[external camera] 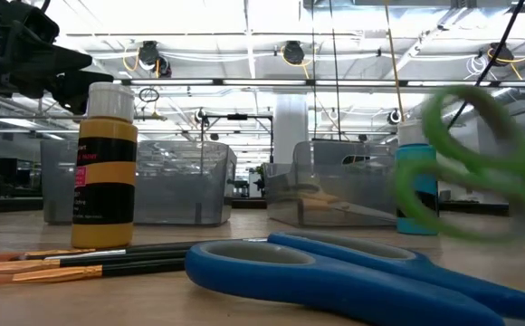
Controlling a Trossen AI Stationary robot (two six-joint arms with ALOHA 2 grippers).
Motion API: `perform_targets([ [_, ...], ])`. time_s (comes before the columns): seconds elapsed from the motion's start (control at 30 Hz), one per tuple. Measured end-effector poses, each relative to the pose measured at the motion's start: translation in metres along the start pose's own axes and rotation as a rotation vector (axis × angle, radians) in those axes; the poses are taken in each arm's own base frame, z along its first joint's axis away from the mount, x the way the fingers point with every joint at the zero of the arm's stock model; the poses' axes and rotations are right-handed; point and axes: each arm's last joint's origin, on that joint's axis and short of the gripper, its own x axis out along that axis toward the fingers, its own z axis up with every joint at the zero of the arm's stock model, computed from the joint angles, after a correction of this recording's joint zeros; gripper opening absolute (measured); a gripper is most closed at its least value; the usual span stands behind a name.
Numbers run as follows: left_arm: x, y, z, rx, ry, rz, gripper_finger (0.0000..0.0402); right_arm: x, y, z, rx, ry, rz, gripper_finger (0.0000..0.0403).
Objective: Pick & Place Paint Supplies
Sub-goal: Put the green scissors into the right black bin
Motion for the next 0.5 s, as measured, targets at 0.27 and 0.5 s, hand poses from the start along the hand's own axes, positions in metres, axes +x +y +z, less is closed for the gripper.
perform_targets([
  [0.27, 0.000, 0.000, 0.000, 0.000, 0.000, 0.000, 0.0237, -0.015, 0.004, 0.023, -0.002, -0.178, 0.083, 0.0004],
  [0.5, 0.000, 0.000, 0.000, 0.000, 0.000, 0.000, 0.0237, -0.018, 0.007, 0.035, -0.021, -0.300, 0.074, 0.0002],
])
